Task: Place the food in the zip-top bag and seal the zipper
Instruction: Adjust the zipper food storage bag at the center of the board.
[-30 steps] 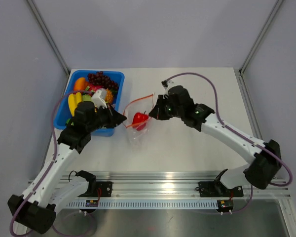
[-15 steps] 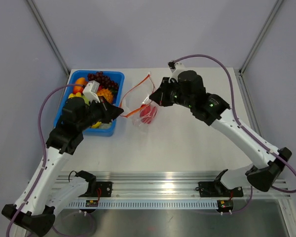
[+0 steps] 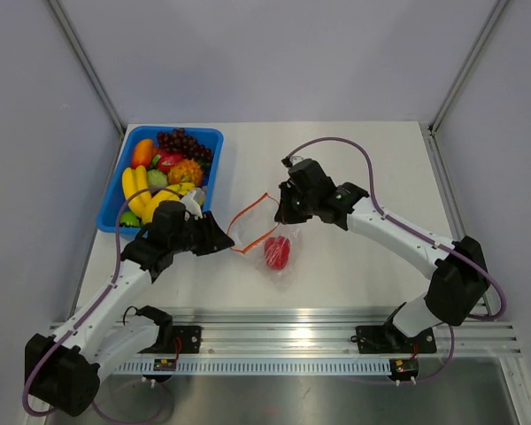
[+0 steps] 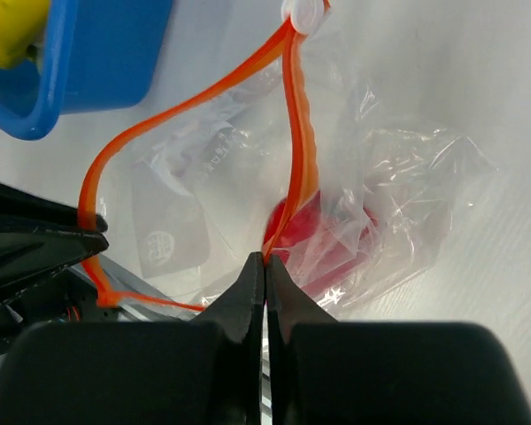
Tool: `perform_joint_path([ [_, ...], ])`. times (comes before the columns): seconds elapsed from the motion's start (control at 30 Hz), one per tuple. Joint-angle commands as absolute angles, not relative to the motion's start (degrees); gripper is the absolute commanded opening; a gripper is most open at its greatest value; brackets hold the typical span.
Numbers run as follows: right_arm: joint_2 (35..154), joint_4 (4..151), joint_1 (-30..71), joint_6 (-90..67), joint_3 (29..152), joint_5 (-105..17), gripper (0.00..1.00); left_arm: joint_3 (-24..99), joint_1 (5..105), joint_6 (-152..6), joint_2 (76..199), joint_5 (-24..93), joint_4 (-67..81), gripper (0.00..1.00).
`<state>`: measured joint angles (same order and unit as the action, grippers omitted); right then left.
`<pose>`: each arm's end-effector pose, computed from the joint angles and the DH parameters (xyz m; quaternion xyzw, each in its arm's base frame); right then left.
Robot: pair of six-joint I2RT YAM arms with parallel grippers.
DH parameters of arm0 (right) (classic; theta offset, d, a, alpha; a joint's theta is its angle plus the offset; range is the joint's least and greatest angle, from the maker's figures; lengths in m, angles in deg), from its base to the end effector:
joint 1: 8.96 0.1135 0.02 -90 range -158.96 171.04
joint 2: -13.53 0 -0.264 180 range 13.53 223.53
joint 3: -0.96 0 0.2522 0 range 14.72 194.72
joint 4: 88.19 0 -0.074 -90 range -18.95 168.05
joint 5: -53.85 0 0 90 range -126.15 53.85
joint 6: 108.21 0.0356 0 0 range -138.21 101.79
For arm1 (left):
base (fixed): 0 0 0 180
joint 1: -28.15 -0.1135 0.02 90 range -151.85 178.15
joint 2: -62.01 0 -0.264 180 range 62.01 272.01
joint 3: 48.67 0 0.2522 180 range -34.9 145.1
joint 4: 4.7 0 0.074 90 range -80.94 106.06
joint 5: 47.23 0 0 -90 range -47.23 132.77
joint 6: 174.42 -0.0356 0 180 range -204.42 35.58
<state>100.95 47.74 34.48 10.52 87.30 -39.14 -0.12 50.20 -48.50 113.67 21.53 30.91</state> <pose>0.2438 0.2334 0.2948 -0.1282 0.9152 0.2441 0.2940 0.1728 -0.0839 0.2398 -0.0278 0.8892 -0.3514 0.2915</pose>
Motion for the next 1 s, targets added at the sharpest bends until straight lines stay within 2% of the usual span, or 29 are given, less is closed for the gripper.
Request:
perform_joint_path([
  [0.0,98.17,50.88,33.84,7.28,91.62,-41.23,0.00,6.57,50.04,-51.19,112.28,22.89,32.52,0.40],
  [0.07,98.17,50.98,33.84,6.49,92.24,-43.00,0.00,10.51,50.04,-53.13,112.89,23.69,34.97,0.61],
  [0.13,97.56,51.41,33.84,6.14,92.50,-44.14,0.00,12.72,50.04,-54.62,113.51,24.05,36.21,0.73],
  [0.17,97.12,51.59,33.93,6.14,92.24,-44.93,0.00,13.52,50.04,-54.89,114.30,24.22,36.83,0.75],
  [0.67,96.06,52.38,33.93,6.22,91.53,-47.05,0.00,18.71,53.55,-54.63,123.88,22.90,33.85,0.73],
  [0.77,96.15,52.73,33.93,6.40,91.53,-47.40,0.00,18.62,53.55,-54.36,125.64,23.60,33.41,0.68],
  [0.83,96.15,52.73,33.84,6.57,91.45,-47.49,0.00,18.53,53.55,-53.93,126.43,24.13,33.58,0.60],
  [0.97,96.41,50.90,33.84,6.40,91.80,-45.57,0.00,18.62,53.55,-53.13,124.25,26.06,33.67,0.60],
])
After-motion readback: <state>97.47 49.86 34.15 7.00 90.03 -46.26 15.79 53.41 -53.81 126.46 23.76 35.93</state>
